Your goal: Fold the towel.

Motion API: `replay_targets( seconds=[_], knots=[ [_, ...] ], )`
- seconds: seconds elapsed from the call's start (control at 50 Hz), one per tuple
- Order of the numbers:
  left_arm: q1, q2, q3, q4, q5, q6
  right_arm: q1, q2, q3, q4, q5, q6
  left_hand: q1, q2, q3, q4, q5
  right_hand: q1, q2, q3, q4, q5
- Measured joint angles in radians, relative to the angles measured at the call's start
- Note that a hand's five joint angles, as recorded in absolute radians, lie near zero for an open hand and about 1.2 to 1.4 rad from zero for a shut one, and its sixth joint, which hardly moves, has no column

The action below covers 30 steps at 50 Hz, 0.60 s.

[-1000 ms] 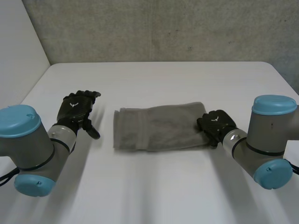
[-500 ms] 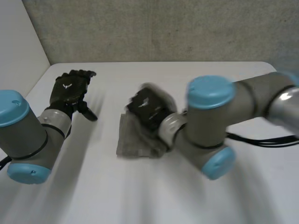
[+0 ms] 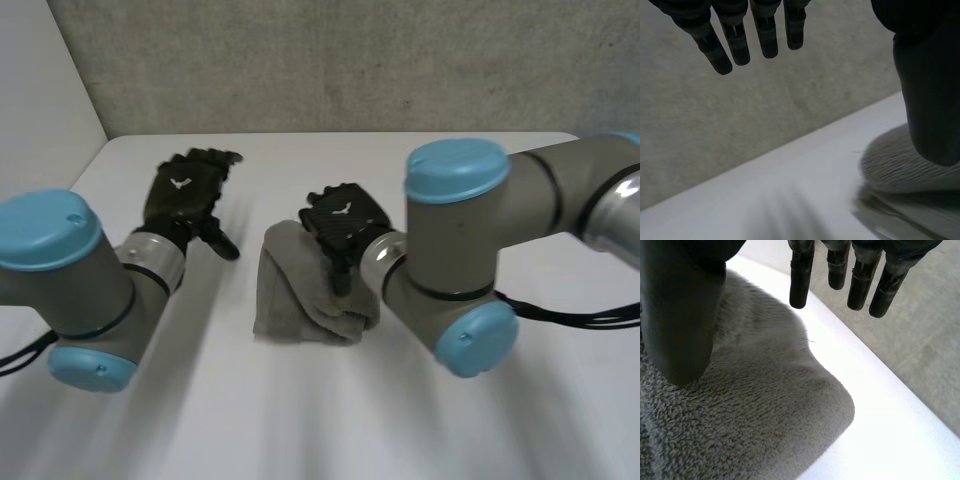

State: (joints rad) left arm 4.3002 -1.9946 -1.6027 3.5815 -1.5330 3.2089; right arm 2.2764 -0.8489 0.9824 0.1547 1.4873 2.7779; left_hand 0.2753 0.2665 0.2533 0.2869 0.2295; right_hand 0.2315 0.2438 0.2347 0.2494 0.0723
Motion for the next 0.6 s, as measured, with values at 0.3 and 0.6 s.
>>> replay_targets(
  seconds=[0.3,0.6],
  knots=[
    [-0.114,-0.148,0.105,-0.16,-0.002,0.0,-0.09,0.038,0.043,-0.006,-0.041,0.113,0.0,0.0,0.0,0.0,0.0,0.0,0.0,0.0,0.0,0.0],
    [-0.175,-0.15,0.211,-0.218,0.006,-0.203,-0.151,0.037,0.085,-0.029,-0.039,0.176,0.0,0.0,0.0,0.0,0.006,0.0,0.0,0.0,0.0,0.0]
  ],
)
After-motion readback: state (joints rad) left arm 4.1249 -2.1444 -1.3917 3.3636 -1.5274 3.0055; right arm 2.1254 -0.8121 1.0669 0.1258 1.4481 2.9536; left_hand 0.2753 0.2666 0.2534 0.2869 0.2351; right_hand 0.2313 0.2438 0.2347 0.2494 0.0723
